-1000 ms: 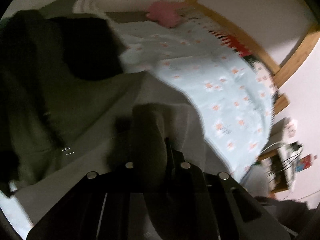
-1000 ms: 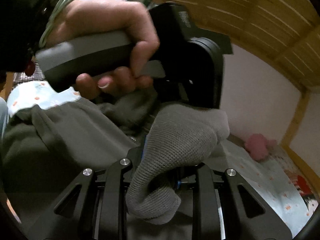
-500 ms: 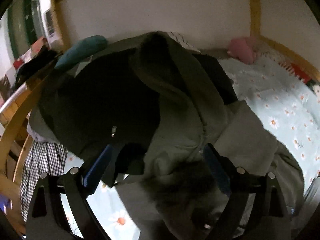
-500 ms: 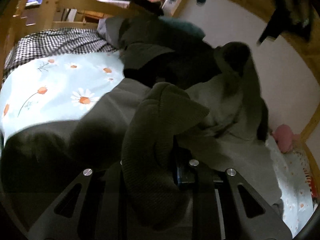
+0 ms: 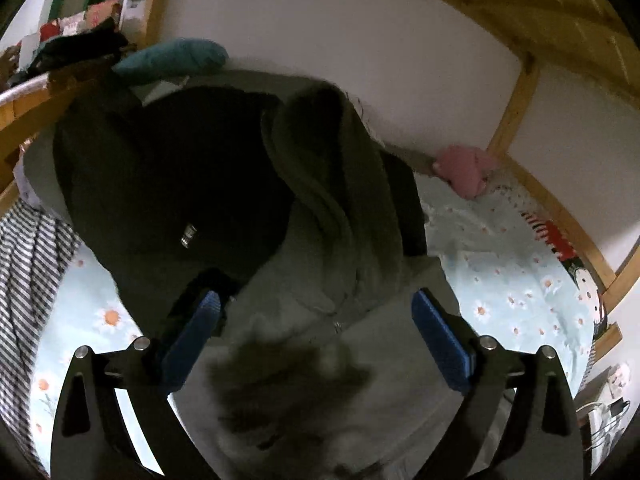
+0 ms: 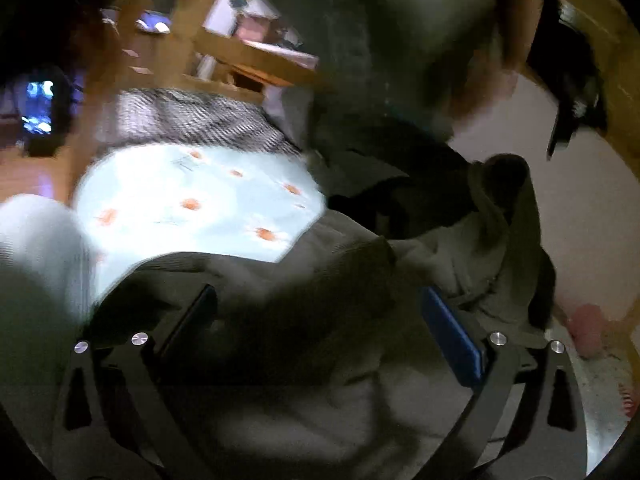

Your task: Fold large clothes

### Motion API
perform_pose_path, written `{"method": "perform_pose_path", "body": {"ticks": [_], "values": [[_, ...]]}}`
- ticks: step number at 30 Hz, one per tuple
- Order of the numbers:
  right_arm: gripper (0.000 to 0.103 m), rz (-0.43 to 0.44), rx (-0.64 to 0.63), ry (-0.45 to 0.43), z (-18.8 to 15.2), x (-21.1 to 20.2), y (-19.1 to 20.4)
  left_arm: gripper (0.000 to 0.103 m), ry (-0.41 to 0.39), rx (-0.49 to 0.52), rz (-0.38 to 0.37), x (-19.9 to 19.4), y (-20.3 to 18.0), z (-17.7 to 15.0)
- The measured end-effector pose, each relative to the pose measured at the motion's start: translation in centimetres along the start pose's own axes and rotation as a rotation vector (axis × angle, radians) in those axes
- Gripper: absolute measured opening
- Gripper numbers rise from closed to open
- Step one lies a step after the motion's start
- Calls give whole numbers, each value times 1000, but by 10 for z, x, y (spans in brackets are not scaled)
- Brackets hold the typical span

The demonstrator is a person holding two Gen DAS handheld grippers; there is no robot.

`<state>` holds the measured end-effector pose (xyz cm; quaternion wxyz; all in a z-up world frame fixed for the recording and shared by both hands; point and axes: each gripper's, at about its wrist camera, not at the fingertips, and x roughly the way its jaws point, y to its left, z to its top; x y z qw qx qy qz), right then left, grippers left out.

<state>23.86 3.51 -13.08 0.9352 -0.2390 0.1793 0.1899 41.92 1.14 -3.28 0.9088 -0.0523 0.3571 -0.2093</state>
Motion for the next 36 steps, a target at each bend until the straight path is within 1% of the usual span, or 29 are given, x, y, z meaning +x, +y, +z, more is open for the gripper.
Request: {"method": "perform_pose_path", "body": {"ticks": [2, 4, 5, 6, 7, 8, 9, 10, 11, 12, 14, 16, 17, 18, 19, 20, 21, 22, 23, 25, 26, 28, 29, 30, 31, 32, 33, 34, 36], "values": [[100, 46, 80, -24, -6, -18, -18, 95, 10, 0, -8, 9, -6, -12], [100, 82, 201, -49, -18, -35, -48, 95, 36, -20, -11, 23, -8, -30], [100, 88, 286, -68, -26, -44, -71, 95, 54, -34, -5, 32, -8, -39], [100, 113, 361, -55, -38, -47, -94, 95, 91, -59, 3, 44, -6, -49], [100, 102, 422, -39, -48, -47, -113, 95, 120, -92, 5, 55, -2, -62], [100, 58, 500, -12, -60, -46, -136, 95, 147, -114, 7, 65, 1, -74], [100, 41, 580, 10, -73, -46, -160, 95, 164, -122, 14, 71, 3, -81], [100, 48, 669, 21, -87, -46, -183, 95, 191, -127, 37, 81, 6, -94], [100, 33, 760, 32, -101, -46, -205, 95, 218, -124, 64, 88, 9, -101], [100, 6, 886, 57, -120, -46, -233, 95, 249, -116, 95, 94, 13, -111], [100, -1, 1043, 122, -146, -37, -270, 95, 267, -91, 147, 98, 18, -126], [100, 62, 1164, 160, -166, -21, -296, 95, 250, -37, 181, 95, 17, -138], [100, 119, 1230, 194, -176, -7, -308, 95, 243, -8, 194, 93, 15, -143], [100, 149, 1264, 216, -181, 3, -313, 95, 233, 5, 206, 90, 14, -145], [100, 200, 1317, 223, -186, 16, -320, 95, 220, 4, 215, 87, 14, -148], [100, 232, 1349, 195, -188, 22, -322, 95, 194, -17, 216, 81, 15, -150], [94, 244, 1378, 161, -188, 27, -329, 95, 173, -41, 212, 76, 16, -150], [70, 234, 1384, 137, -186, 27, -330, 95, 140, -78, 238, 68, 20, -152], [59, 201, 1388, 136, -185, 28, -335, 95, 118, -99, 254, 61, 24, -153], [22, 194, 1441, 119, -191, 31, -345, 95, 98, -139, 238, 59, 30, -154], [19, 200, 1481, 88, -196, 28, -349, 95, 113, -148, 234, 60, 34, -155], [15, 209, 1505, -91, -197, 7, -348, 95, 92, -156, 218, 56, 35, -153], [15, 186, 1502, -182, -198, -10, -351, 95, 69, -178, 200, 52, 36, -152], [14, 150, 1514, -244, -202, -25, -354, 95, 49, -201, 186, 49, 39, -151], [14, 121, 1525, -258, -207, -32, -356, 95, 31, -221, 197, 45, 40, -149], [14, 59, 1539, -242, -215, -38, -359, 95, 14, -248, 278, 41, 44, -149], [14, 39, 1556, -193, -226, -37, -364, 95, 1, -273, 294, 38, 51, -151], [14, 52, 1575, -151, -237, -35, -365, 95, 19, -310, 296, 41, 60, -155], [15, 66, 1570, -62, -249, -30, -362, 95, 131, -349, 301, 58, 77, -164]]}}
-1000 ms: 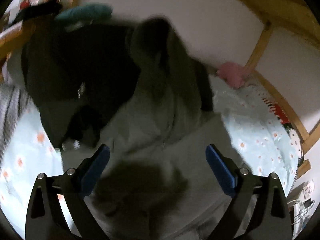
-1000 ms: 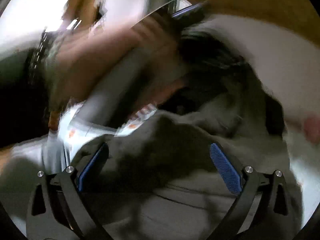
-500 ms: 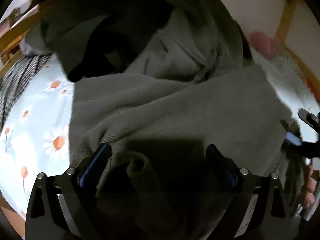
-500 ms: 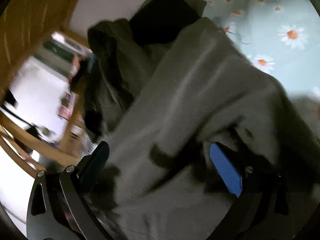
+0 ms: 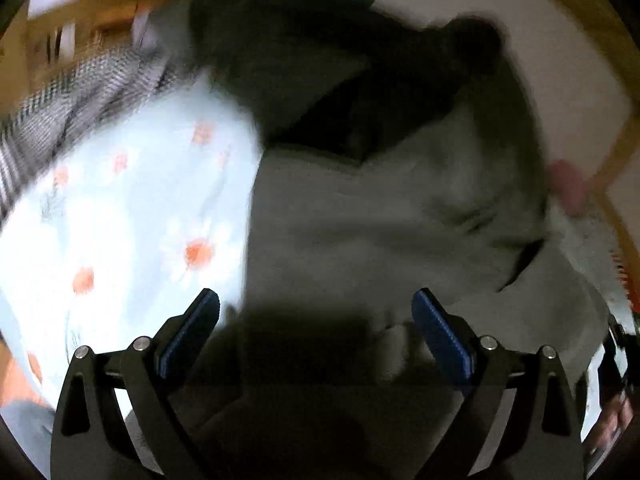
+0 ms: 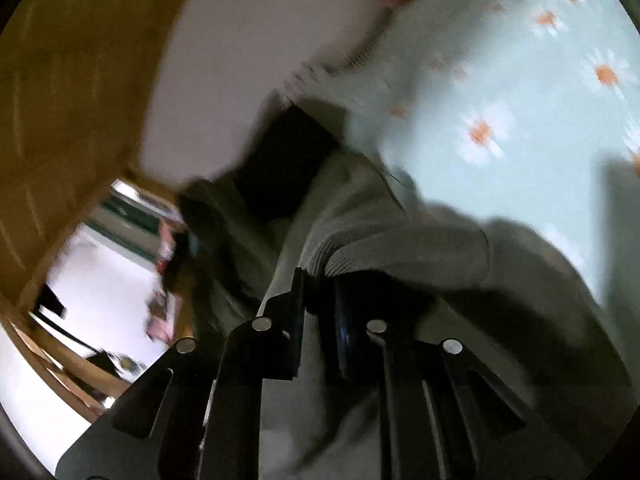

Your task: Fold large clothes

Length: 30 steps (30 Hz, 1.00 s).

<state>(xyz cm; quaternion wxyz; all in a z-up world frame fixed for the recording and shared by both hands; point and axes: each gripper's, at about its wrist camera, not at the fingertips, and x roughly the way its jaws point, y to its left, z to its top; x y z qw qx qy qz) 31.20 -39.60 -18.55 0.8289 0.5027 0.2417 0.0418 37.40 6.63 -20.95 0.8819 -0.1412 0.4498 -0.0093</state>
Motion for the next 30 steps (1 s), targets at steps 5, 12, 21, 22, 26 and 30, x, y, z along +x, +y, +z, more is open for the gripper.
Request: {"method": "perform_pose_path", "body": {"ticks": [5, 12, 21, 22, 26, 30], "values": [[79, -61, -76, 113, -20, 12, -2, 95, 32, -32, -31, 9, 11, -4], [91, 12, -185, 149, -44, 24, 19, 94, 39, 1, -91, -11, -5, -1], [86, 19, -220, 163, -47, 34, 31, 79, 75, 124, -148, -6, -8, 5], [86, 20, -219, 164, -49, 29, 28, 98, 72, 155, -195, -8, -9, 5], [86, 34, -198, 164, -49, 26, 22, 98, 81, 322, -191, -3, -21, 0], [86, 35, -209, 164, -51, 26, 22, 98, 42, 426, -203, -7, -33, -5]]}}
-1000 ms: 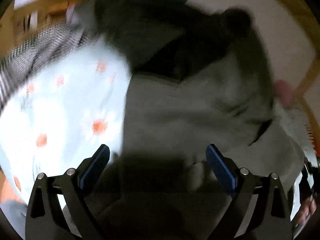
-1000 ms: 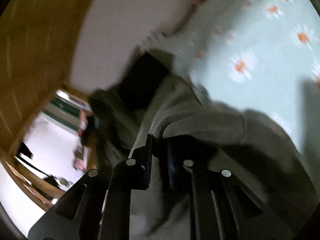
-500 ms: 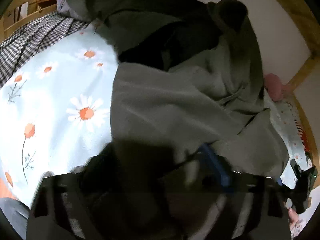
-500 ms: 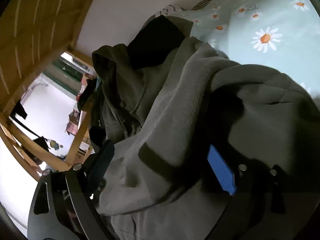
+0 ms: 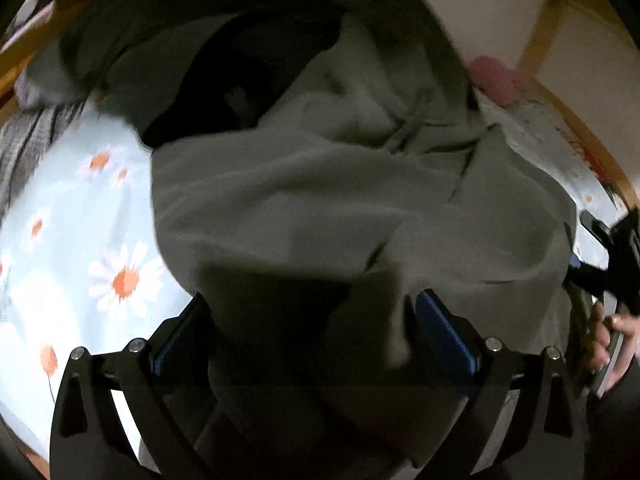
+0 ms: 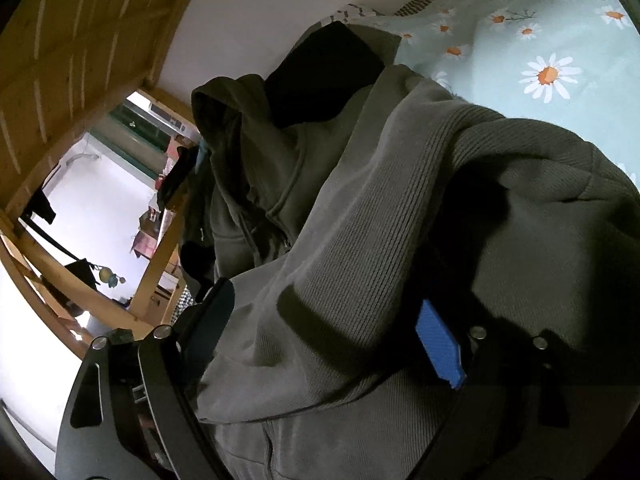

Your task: Fold large clothes

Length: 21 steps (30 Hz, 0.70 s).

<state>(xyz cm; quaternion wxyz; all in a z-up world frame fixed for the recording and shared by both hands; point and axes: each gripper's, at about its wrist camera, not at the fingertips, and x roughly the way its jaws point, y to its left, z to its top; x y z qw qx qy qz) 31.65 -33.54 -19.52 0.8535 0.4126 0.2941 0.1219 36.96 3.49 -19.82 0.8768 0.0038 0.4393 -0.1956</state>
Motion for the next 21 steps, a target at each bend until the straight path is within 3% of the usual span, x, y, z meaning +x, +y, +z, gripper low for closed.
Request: {"method": "perform_pose_path", "body": {"ticks": [9, 11, 12, 15, 17, 21], "values": [[86, 4, -9, 2, -2, 2, -3, 98, -200, 94, -29, -40, -12, -13], [86, 9, -6, 0, -2, 3, -3, 98, -175, 154, 38, -42, -12, -18], [86, 12, -5, -2, -2, 3, -4, 98, -175, 170, 27, -43, -11, -17], [86, 18, -2, -7, -4, 6, -6, 98, -185, 188, -70, -45, -12, -16], [86, 20, -3, -13, -5, 6, -6, 98, -178, 186, -95, -39, -16, -11], [86, 25, -8, -17, -6, 5, -6, 98, -80, 127, -198, -7, -21, 6]]}}
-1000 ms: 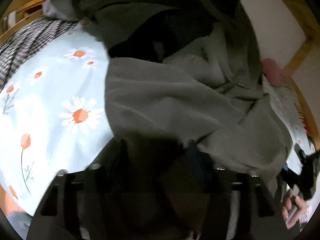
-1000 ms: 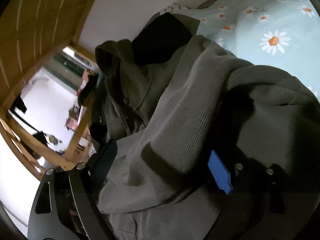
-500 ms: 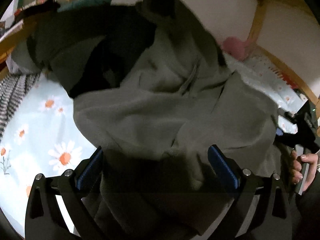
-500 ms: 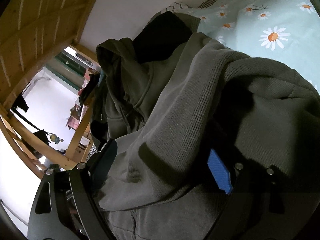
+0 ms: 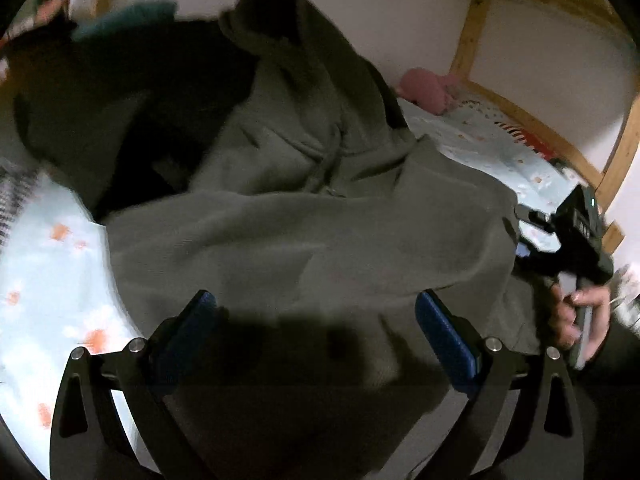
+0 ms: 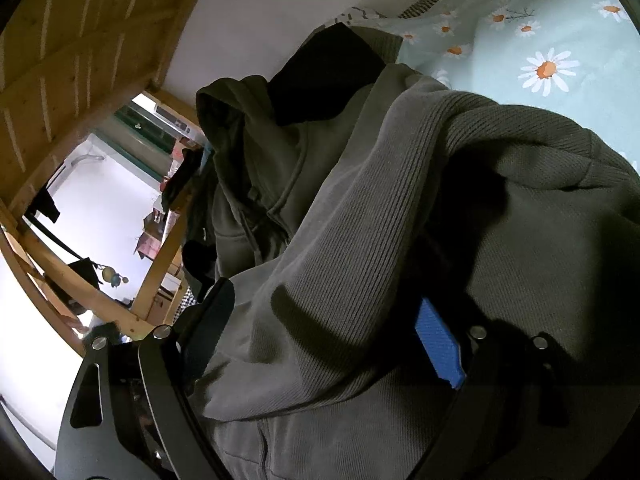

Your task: Fold large clothes

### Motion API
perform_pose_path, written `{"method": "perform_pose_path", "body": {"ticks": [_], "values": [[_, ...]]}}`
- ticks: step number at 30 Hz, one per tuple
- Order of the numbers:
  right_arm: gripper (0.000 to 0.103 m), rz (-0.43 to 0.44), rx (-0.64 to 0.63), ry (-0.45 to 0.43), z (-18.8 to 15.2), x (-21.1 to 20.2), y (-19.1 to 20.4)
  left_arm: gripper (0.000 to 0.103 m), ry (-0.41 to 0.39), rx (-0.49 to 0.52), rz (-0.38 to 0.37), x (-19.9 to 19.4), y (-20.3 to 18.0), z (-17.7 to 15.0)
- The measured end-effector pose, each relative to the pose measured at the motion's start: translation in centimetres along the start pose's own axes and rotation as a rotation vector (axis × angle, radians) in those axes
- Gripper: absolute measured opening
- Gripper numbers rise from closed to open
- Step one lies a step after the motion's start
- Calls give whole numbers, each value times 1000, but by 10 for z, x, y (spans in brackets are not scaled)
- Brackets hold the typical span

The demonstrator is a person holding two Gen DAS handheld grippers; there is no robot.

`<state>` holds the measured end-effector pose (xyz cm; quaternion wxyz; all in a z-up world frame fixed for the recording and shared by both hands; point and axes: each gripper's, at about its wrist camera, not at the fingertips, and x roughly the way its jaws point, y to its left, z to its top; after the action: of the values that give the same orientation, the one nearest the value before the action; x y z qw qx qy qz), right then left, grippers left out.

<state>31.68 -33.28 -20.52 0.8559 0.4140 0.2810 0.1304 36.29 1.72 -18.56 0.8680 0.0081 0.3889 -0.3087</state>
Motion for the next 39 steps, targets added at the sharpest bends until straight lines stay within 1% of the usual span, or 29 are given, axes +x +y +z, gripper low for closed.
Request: {"method": "perform_pose_path", "body": {"ticks": [1, 3, 4, 5, 6, 8, 10, 12, 14, 15, 16, 17, 19, 20, 22, 23, 24, 25, 27, 28, 29, 30, 31, 32, 34, 35, 36, 37, 39], "values": [[85, 2, 3, -1, 0, 0, -1, 98, 48, -24, -52, 11, 1, 4], [83, 2, 7, -2, 1, -1, -2, 94, 135, -81, -73, 27, 4, 6], [83, 2, 10, -4, 1, -1, -2, 60, 172, -110, -91, 33, 6, 8], [83, 2, 12, -4, 2, -1, -3, 21, 184, -142, -103, 32, 10, 9], [82, -2, 14, -9, 4, -2, -3, 13, 187, -208, -162, 30, 19, 11], [80, -6, 18, -31, 7, -4, -3, 13, 164, -311, -292, 18, 33, 14], [79, -21, 27, -70, 13, -9, -5, 13, 142, -319, -343, 0, 40, 19], [76, -72, 49, -81, 23, -6, -11, 12, 135, -297, -371, -14, 41, 23], [59, -97, 72, -55, 31, 4, -19, 12, 139, -297, -375, -23, 45, 26], [35, -101, 81, -38, 34, 9, -22, 12, 138, -311, -378, -26, 48, 28], [23, -100, 82, -23, 38, 13, -22, 12, 127, -332, -368, -29, 54, 30], [22, -66, 71, -39, 39, 11, -18, 11, 119, -349, -374, -31, 59, 32], [21, 36, 47, -133, 41, -6, -3, 11, 80, -376, -360, -42, 69, 40], [21, 35, 32, -153, 42, -10, 3, 12, 69, -381, -338, -45, 74, 42], [21, -89, -30, -73, 43, 5, 12, 12, 89, -405, -282, -38, 85, 46], [21, -159, -48, -5, 41, 19, 11, 12, 149, -423, -185, -23, 92, 43], [21, -239, -61, 66, 34, 35, 6, 12, 191, -416, -118, -12, 93, 39], [21, -258, -69, 88, 29, 41, 4, 13, 254, -404, -33, 6, 95, 31], [24, -275, -125, 67, 21, 40, 10, 20, 277, -401, 43, 19, 97, 20], [28, -295, -156, 76, 19, 38, 16, 24, 229, -425, 44, 15, 97, 15], [33, -302, -176, 87, 18, 36, 21, 42, 200, -439, 47, 11, 95, 15], [49, -307, -202, 99, 18, 33, 26, 52, 147, -450, 81, 1, 93, 14], [83, -332, -247, 100, 16, 25, 36, 74, 83, -447, 154, -15, 90, 15], [97, -383, -302, 54, 14, 12, 48, 91, 17, -439, 221, -31, 87, 16], [100, -430, -437, -44, 6, -16, 72, 96, -153, -418, 396, -75, 77, 19], [100, -462, -498, -70, 3, -25, 83, 96, -188, -417, 435, -87, 76, 21], [100, -481, -555, -115, -1, -32, 93, 97, -224, -421, 444, -99, 71, 23], [100, -487, -593, -143, -2, -35, 101, 97, -237, -422, 417, -102, 63, 28], [100, -502, -650, -143, 1, -23, 114, 97, -190, -394, 359, -87, 39, 35]]}}
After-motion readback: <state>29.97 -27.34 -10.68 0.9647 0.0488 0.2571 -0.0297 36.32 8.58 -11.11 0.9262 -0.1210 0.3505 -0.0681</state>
